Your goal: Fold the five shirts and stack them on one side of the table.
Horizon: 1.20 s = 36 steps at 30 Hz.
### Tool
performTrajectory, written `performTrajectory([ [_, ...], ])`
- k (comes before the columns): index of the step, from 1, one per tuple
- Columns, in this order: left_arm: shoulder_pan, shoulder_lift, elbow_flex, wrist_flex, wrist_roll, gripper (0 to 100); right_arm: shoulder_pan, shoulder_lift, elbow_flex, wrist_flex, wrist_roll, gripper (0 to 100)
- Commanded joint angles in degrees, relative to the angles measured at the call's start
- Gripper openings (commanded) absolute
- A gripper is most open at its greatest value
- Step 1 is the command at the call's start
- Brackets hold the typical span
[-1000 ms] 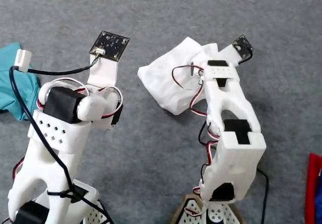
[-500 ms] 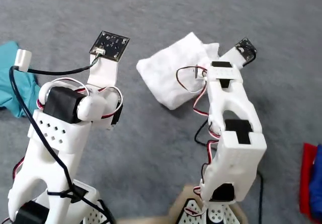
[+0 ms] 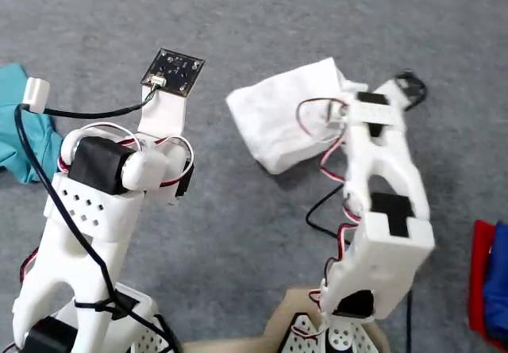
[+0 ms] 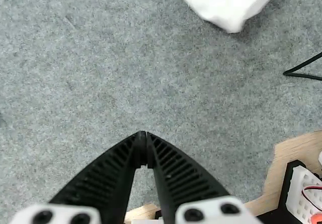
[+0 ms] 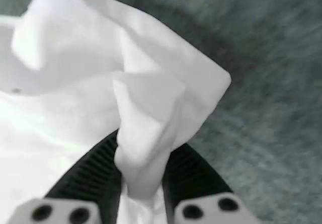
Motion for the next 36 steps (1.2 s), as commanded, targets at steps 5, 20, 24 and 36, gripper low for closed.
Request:
performTrajectory([
  [5, -0.3, -3.9, -0.7, 0.4, -0.5, 2, 10.7, -14.1, -2.2, 0.4, 6.0, 0.5],
  [20, -0.4, -8.3, -0.3, 1.1, -0.4, 2, 38.5, -27.9, -2.1, 3.8, 22.8, 0.5],
  [24, -0.3, -8.3, -0.4, 1.1, -0.4, 2, 49.0, -27.5, -2.2, 3.4, 29.3, 0.5],
  [36, -0.1, -7.9, -0.4, 1.0, -0.4, 2, 72.0, -27.5, -2.2, -5.6, 42.1, 0.5],
])
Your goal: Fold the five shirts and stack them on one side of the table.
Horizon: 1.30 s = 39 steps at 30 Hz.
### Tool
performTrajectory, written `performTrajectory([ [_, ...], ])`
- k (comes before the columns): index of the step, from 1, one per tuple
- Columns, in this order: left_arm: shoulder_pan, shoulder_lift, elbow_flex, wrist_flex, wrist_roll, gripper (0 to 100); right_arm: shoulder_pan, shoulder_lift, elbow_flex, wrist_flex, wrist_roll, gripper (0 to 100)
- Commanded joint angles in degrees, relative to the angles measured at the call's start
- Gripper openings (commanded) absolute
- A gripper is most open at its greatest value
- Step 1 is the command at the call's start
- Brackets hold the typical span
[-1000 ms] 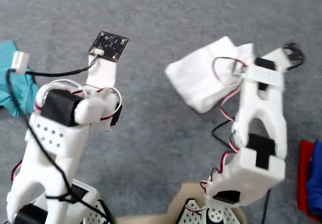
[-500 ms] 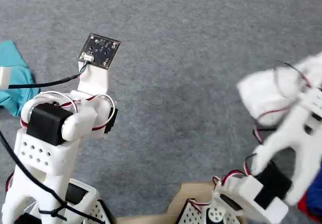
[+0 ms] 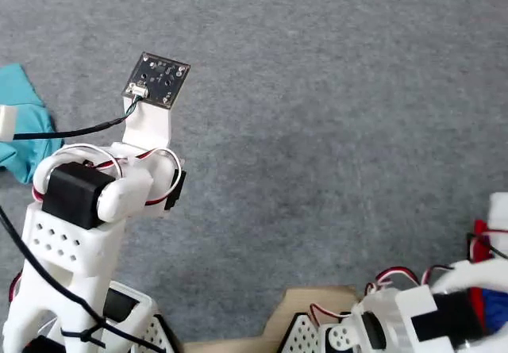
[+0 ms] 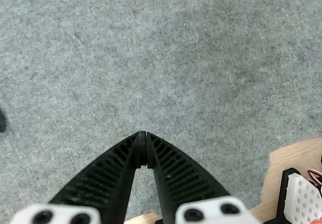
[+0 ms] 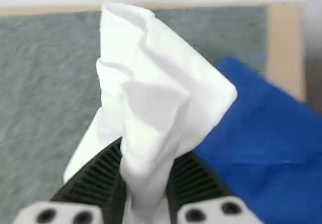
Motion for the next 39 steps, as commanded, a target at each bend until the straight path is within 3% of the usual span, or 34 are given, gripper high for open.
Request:
performTrajectory([
  [1, -0.1, -0.7, -0.4, 0.4, -0.5, 2, 5.3, -3.8, -2.4, -1.7, 2.1, 0.5],
  [11, 0.0, -0.6, -0.7, 0.2, -0.6, 2, 9.6, -4.3, -2.3, -0.2, 2.3, 0.5],
  [19, -0.3, -0.6, -0.4, 0.2, -1.9, 2, 9.5, -4.1, -2.1, 8.9, 10.5, 1.6],
  [31, -0.4, -0.6, -0.4, 0.2, -2.2, 2, 13.9, -4.4, -2.3, 11.9, 10.5, 45.2],
  [35, -0.7, -0.6, -0.8, 0.1, -2.2, 2, 12.4, -7.4, -2.5, 14.3, 10.4, 49.1],
  [39, -8.4, -0.6, -1.5, -0.5, -2.2, 2, 3.6, -17.1, -2.5, 21.2, 10.1, 49.1],
])
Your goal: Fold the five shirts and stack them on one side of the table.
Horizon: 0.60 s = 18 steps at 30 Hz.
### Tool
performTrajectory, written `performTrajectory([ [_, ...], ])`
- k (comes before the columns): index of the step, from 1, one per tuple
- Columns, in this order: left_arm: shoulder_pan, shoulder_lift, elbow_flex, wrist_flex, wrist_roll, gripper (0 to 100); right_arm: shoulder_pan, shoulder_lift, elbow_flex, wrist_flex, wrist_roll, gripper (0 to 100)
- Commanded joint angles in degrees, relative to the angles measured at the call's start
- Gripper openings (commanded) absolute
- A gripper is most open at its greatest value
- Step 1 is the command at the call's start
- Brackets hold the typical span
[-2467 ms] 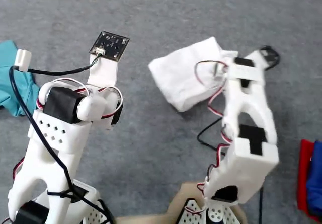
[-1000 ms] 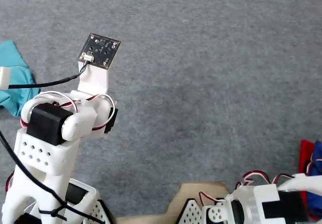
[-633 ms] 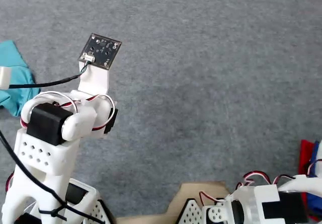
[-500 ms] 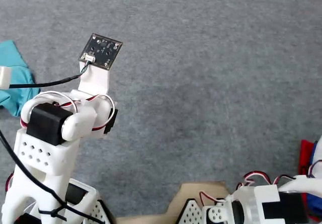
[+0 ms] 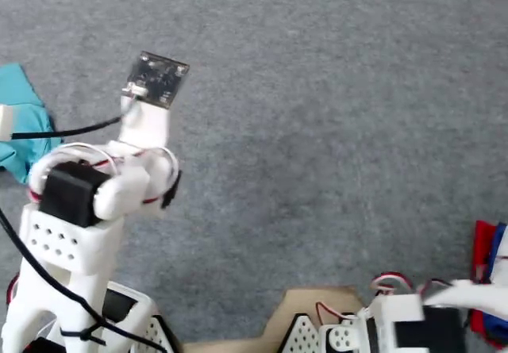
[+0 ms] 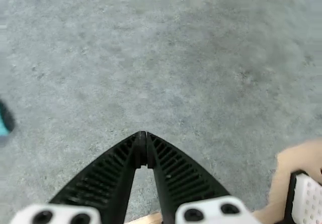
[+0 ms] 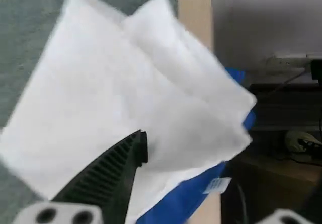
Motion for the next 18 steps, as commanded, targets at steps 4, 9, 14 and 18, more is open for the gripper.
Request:
performTrajectory([
  [4, -17.0, -0.4, -2.8, -0.8, -0.3, 2, -21.5, -19.7, -2.4, 10.3, -1.7, 48.9],
  [9, -24.6, 1.9, 3.9, -3.6, -1.5, 2, -50.2, -22.9, -0.1, 6.7, -14.0, 28.8],
  [14, -24.4, 7.3, 17.0, -22.7, 3.4, 2, -72.4, -11.8, 9.5, -22.6, -14.9, 3.0],
  [18, -24.3, 14.1, 21.5, -35.4, 3.6, 2, -83.1, 5.8, 10.3, -39.5, -9.1, 1.9],
])
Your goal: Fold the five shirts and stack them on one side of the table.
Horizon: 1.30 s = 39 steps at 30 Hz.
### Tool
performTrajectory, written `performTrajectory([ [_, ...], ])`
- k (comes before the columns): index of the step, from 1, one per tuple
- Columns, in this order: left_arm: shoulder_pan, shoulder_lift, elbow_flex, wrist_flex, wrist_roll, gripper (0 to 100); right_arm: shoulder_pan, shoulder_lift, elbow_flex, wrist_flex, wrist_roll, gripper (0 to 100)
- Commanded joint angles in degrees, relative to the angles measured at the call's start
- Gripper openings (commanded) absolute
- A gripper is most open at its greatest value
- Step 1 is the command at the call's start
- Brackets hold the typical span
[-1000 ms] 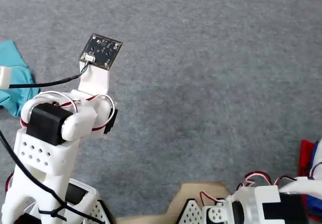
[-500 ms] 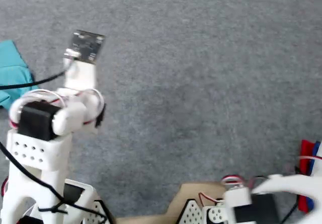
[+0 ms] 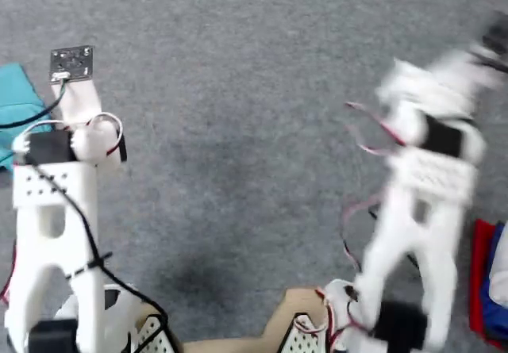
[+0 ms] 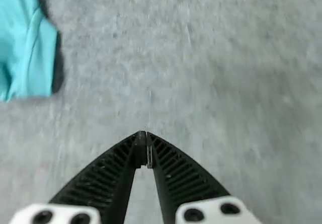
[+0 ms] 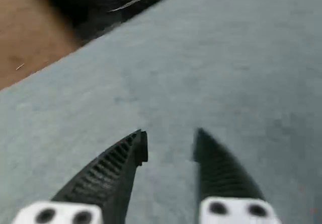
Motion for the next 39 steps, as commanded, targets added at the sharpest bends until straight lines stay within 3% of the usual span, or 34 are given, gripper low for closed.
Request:
performTrajectory([
  [1, -0.4, 5.8, 1.8, -9.8, 0.6, 2, -9.4, 16.0, -1.7, -14.5, 4.4, 0.4],
  [6, -0.4, 19.7, 1.0, -10.2, 0.2, 2, -7.3, 37.3, -11.0, -9.8, 4.5, 0.5],
  [11, 0.2, 32.3, -1.3, -9.1, 0.1, 2, -2.7, 47.5, -21.3, 8.7, 4.7, 0.5],
  [17, 9.9, 43.0, -5.4, 0.6, -3.4, 2, 0.9, 51.2, -30.5, 30.9, 7.7, 0.6],
  [22, 17.5, 48.8, -4.9, 1.8, -3.2, 2, 4.6, 51.5, -32.7, 42.2, 11.5, 0.5],
  [31, 19.9, 47.0, 0.4, 1.8, -3.5, 2, 11.9, 51.2, -32.9, 56.4, 20.3, 0.5],
  [39, 30.1, 31.4, 20.2, -5.3, -3.2, 2, 14.2, 49.9, -33.0, 60.4, 22.9, 0.5],
])
